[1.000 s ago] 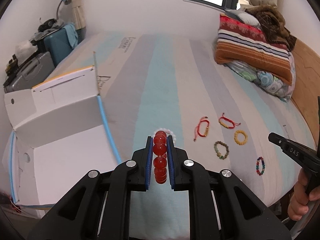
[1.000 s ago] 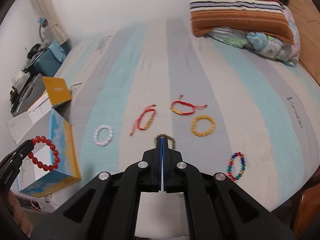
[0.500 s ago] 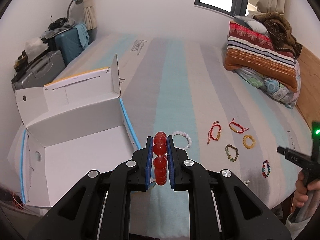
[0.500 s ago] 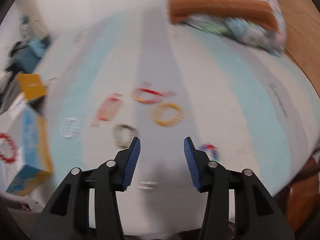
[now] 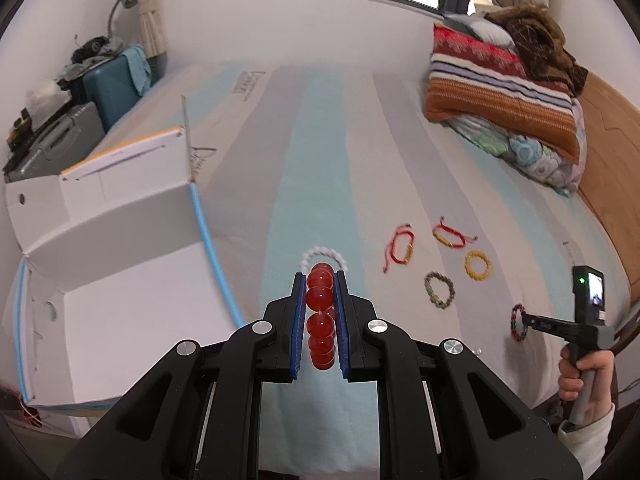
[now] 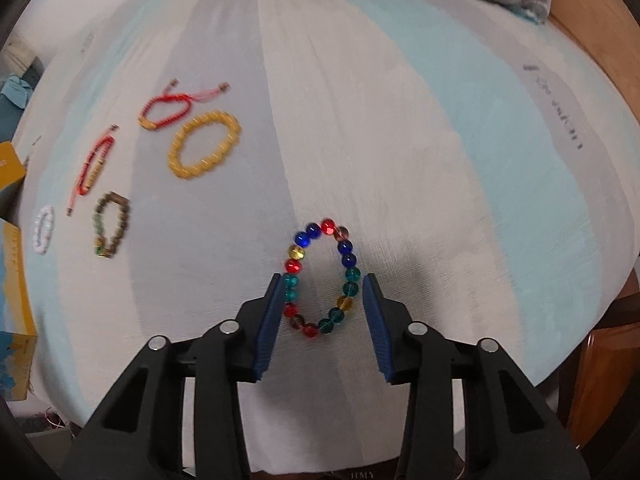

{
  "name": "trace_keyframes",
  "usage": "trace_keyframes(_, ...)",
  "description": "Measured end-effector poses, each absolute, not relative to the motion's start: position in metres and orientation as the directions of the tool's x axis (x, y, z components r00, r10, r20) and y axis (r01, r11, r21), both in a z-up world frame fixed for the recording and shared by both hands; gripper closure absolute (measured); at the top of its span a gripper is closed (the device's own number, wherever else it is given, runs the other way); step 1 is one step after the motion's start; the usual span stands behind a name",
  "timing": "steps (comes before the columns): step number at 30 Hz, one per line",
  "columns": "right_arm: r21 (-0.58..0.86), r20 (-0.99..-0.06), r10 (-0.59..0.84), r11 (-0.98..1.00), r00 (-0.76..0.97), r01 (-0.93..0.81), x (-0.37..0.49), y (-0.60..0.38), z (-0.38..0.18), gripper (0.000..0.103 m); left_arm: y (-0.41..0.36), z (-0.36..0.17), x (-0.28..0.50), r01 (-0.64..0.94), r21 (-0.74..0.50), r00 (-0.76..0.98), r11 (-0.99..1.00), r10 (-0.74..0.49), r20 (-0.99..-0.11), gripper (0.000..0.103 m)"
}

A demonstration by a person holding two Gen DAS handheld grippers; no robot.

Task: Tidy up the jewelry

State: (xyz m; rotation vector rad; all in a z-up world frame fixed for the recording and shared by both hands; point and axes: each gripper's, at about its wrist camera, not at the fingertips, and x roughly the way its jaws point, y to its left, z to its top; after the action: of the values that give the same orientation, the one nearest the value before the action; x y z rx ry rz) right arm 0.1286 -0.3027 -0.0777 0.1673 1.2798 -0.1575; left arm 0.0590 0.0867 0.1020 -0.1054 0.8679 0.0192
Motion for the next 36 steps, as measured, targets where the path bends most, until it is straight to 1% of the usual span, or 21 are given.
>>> trace_keyframes(2, 0.037, -0.965, -0.023, 0.974, 0.26, 0.224, 0.132, -0.307, -0.09, 0.07, 0.081, 0.096, 0.061, -0.05, -0.083, 0.637, 0.995, -0.032, -0.77, 0.09)
trace_keyframes(3, 0.036, -0.967, -0.024, 0.973, 0.252, 0.23, 0.133, -0.308, -0.095, 0.075, 0.079, 0.093, 0.062, -0.046, -0.082, 0.633, 0.996, -0.034, -0.773, 0.09)
trace_keyframes(4, 0.036, -0.97, -0.023, 0.971, 0.241, 0.238, 0.134, -0.31, -0.1, 0.077, 0.077, 0.091, 0.063, -0.044, -0.081, 0.631, 0.996, -0.035, -0.775, 0.09)
trace_keyframes(6, 0.047, -0.972, -0.014, 0.968, 0.236, 0.247, 0.136, -0.313, -0.107, 0.078, 0.076, 0.089, 0.064, -0.039, -0.078, 0.628, 0.996, -0.036, -0.778, 0.09)
trace_keyframes(7, 0.045, -0.971, -0.015, 0.968, 0.237, 0.246, 0.136, -0.313, -0.109, 0.081, 0.075, 0.088, 0.065, -0.038, -0.075, 0.627, 0.996, -0.035, -0.778, 0.09)
trace_keyframes(8, 0.039, -0.971, -0.021, 0.968, 0.239, 0.247, 0.136, -0.313, -0.109, 0.086, 0.075, 0.089, 0.065, -0.038, -0.074, 0.627, 0.996, -0.034, -0.778, 0.09)
trace_keyframes(9, 0.028, -0.969, -0.036, 0.967, 0.243, 0.253, 0.135, -0.313, -0.108, 0.094, 0.075, 0.089, 0.065, -0.039, -0.072, 0.629, 0.997, -0.031, -0.777, 0.09)
trace_keyframes(17, 0.05, -0.956, -0.029, 0.964, 0.291, 0.26, 0.128, -0.311, -0.088, 0.094, 0.082, 0.096, 0.06, -0.054, -0.065, 0.638, 0.996, -0.015, -0.77, 0.09)
trace_keyframes(26, 0.072, -0.919, -0.015, 0.976, 0.393, 0.208, 0.116, -0.29, -0.034, 0.094, 0.087, 0.105, 0.056, -0.064, -0.063, 0.645, 0.996, -0.008, -0.764, 0.09)
trace_keyframes(28, 0.07, -0.909, -0.019, 0.978, 0.417, 0.197, 0.115, -0.281, -0.016, 0.094, 0.088, 0.108, 0.054, -0.065, -0.058, 0.648, 0.996, -0.002, -0.762, 0.09)
trace_keyframes(36, 0.054, -0.876, -0.027, 0.987, 0.481, 0.154, 0.126, -0.25, 0.024, 0.094, 0.1, 0.12, 0.048, -0.087, -0.046, 0.658, 0.995, 0.023, -0.753, 0.09)
